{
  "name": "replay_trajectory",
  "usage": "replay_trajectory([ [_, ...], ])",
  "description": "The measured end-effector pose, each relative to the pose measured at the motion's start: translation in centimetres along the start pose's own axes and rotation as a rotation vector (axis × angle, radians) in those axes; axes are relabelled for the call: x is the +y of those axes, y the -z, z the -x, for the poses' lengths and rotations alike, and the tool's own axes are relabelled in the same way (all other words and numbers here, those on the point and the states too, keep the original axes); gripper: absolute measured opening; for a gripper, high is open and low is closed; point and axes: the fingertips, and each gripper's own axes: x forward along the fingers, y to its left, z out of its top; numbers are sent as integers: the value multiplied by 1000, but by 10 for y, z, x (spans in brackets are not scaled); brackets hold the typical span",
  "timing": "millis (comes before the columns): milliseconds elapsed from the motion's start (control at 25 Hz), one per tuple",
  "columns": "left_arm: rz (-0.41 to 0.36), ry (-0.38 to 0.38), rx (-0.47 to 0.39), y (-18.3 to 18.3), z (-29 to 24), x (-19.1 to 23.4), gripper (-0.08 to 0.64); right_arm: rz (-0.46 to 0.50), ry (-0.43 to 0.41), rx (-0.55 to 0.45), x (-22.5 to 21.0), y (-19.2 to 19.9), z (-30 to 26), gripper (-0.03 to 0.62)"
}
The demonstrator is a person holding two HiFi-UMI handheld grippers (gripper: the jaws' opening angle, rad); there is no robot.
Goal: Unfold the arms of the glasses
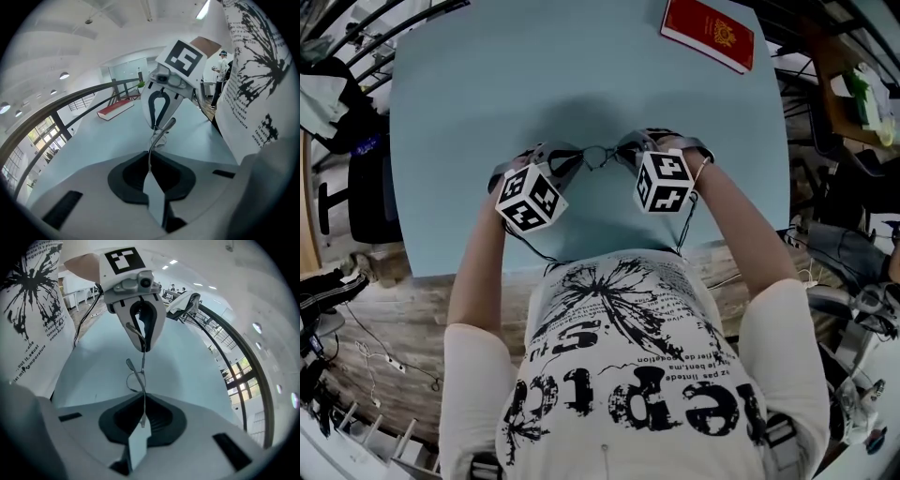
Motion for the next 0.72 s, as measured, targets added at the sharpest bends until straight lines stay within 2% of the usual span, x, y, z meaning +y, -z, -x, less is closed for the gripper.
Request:
replay_trajectory([
  [440,2,-36,17,9,10,12,31,-128,185,-125,-19,11,36,26],
  [720,-1,-53,40,20,17,15,30,-180,192,-106,-10,28,35,28],
])
